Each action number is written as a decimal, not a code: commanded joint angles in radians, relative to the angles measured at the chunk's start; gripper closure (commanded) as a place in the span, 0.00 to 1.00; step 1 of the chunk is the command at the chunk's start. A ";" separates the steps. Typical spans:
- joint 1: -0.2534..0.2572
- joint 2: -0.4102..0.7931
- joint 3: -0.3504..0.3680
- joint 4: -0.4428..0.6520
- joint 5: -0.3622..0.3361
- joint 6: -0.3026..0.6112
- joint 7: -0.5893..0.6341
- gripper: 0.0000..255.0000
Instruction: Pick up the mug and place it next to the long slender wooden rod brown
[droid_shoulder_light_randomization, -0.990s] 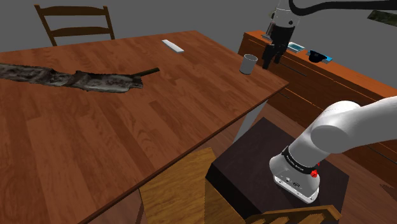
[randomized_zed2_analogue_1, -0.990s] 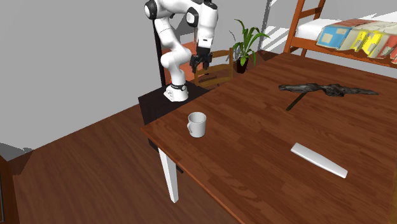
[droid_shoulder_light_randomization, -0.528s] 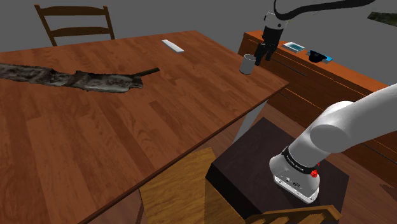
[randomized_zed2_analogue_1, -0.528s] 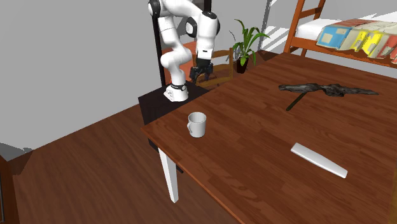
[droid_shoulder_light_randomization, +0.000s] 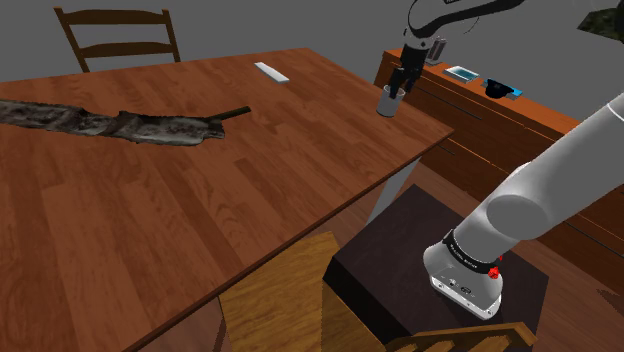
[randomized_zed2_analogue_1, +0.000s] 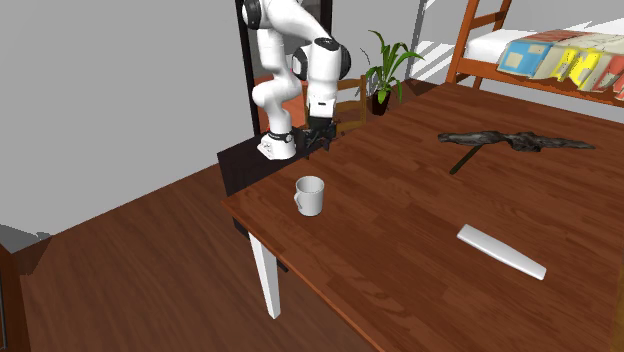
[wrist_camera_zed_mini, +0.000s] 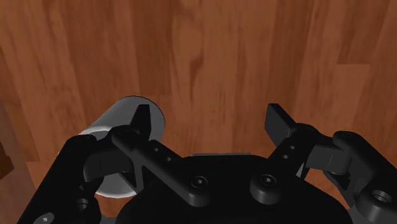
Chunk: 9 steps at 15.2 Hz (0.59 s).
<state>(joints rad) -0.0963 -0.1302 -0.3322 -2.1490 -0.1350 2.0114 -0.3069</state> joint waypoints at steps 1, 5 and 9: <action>-0.005 0.079 -0.018 0.060 0.031 0.030 -0.039 0.00; -0.029 0.229 -0.041 0.188 0.104 0.070 -0.118 0.00; -0.041 0.282 -0.042 0.200 0.130 0.113 -0.141 0.00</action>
<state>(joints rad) -0.1359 0.1410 -0.3743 -1.9493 -0.0099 2.1127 -0.4448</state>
